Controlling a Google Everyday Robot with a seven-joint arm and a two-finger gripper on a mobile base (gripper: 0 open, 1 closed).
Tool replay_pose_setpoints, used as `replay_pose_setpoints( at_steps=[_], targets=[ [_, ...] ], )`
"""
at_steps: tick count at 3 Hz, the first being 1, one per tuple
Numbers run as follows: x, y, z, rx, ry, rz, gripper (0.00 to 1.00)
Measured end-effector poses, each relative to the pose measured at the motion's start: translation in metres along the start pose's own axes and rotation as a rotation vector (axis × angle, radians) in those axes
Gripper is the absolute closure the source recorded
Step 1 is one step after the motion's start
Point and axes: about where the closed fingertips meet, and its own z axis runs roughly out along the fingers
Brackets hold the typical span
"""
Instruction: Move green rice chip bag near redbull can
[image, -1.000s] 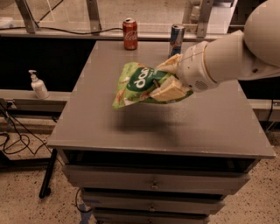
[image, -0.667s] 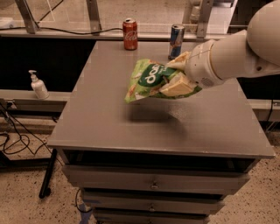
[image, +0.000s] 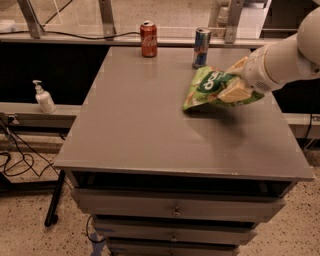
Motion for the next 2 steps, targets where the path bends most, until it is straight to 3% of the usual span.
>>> replay_pose_setpoints(
  at_steps=[1,2],
  targets=[
    [0.039,-0.041,0.004,0.051,0.078,0.037,1.0],
    [0.062,-0.081,0.011,0.086,0.112,0.078,1.0]
  ],
)
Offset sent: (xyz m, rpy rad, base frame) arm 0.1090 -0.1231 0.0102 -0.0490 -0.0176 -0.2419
